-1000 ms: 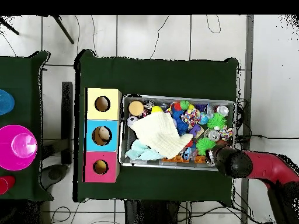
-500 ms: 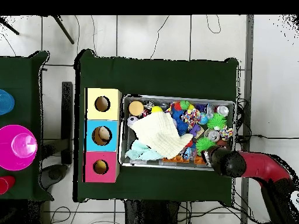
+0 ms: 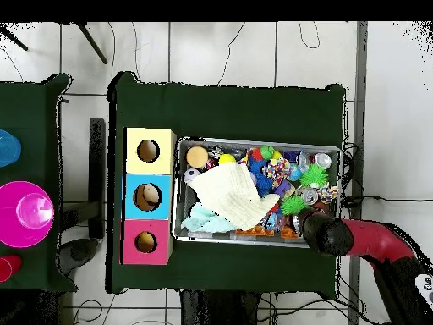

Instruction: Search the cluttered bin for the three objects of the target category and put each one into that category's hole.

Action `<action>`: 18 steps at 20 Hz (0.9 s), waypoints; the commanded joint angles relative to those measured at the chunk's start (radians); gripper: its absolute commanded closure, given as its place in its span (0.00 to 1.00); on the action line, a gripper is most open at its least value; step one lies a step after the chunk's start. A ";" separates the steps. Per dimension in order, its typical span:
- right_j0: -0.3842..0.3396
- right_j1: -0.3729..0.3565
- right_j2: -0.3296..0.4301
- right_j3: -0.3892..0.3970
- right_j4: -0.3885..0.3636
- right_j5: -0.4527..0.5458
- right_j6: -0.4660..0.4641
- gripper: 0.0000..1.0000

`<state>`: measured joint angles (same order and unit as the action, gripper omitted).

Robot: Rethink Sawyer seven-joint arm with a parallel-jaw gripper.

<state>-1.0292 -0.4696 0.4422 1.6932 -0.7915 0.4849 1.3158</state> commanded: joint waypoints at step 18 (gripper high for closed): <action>-0.120 0.058 0.373 -0.061 0.035 0.056 -0.231 0.00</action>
<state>-1.1411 -0.4155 0.6513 1.7008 -0.7892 0.4901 1.3158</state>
